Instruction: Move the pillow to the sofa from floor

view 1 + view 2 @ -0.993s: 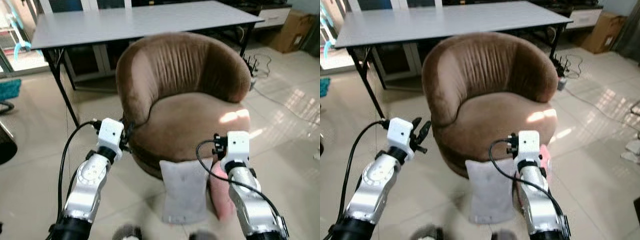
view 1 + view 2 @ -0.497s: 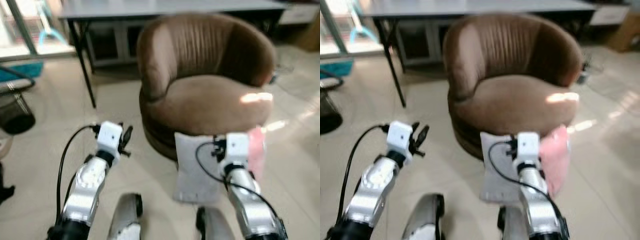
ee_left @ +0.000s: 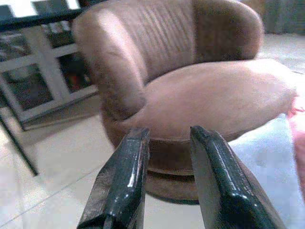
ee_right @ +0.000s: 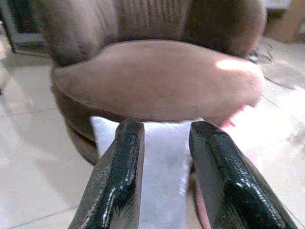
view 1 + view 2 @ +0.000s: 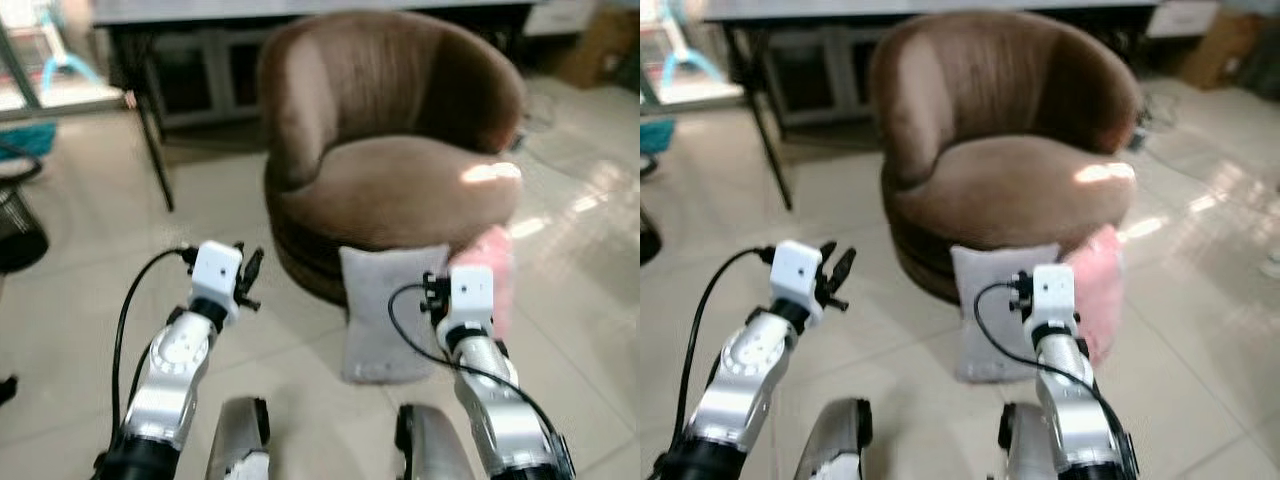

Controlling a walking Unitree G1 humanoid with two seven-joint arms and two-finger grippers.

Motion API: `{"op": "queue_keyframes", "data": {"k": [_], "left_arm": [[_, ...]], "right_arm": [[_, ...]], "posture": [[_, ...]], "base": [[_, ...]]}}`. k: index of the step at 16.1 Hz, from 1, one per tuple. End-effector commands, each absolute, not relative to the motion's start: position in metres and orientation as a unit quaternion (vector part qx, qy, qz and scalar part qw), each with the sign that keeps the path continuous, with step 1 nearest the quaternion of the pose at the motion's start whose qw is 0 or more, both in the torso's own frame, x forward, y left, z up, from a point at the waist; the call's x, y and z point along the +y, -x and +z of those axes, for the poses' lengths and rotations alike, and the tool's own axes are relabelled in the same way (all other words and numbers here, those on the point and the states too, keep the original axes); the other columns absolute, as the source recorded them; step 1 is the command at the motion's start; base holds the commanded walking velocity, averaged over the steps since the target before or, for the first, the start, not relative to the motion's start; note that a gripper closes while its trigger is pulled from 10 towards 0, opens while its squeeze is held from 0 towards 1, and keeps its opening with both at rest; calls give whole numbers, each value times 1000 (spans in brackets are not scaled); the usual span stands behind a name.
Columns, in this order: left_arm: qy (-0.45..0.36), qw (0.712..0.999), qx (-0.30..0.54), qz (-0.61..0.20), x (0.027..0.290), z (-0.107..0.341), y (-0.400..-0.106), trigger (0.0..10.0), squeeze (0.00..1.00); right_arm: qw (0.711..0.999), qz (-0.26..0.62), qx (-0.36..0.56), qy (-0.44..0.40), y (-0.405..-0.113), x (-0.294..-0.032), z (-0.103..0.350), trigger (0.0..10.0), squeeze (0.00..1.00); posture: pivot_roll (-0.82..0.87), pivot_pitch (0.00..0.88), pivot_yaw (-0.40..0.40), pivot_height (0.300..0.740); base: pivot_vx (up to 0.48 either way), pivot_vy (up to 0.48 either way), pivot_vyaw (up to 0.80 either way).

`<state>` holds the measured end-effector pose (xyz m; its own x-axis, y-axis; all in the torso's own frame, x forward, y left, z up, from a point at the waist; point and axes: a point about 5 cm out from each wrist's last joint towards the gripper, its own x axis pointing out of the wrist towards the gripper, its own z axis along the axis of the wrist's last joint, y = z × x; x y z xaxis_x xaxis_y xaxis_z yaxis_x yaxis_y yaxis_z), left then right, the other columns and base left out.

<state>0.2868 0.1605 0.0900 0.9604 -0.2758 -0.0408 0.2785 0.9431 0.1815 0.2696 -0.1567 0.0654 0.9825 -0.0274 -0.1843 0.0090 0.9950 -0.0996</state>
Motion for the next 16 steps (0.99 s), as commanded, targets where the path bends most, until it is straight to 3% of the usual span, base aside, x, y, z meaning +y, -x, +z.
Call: {"op": "queue_keyframes", "data": {"k": [1,8,16], "left_arm": [[-95,985,-2,-144,158,96,-290,10000,0],[-94,985,-1,-147,158,95,-290,10000,0],[-94,985,-1,-147,158,95,-291,10000,0]], "right_arm": [[995,-13,81,51,-273,-159,72,10000,0],[995,-13,84,49,-273,-160,71,10000,0],[995,-13,91,46,-274,-160,69,10000,0]], "posture": [[-27,0,10,592],[-28,0,10,592],[-28,0,10,592]], "base": [[330,0,0],[331,0,0],[332,0,-720]]}}
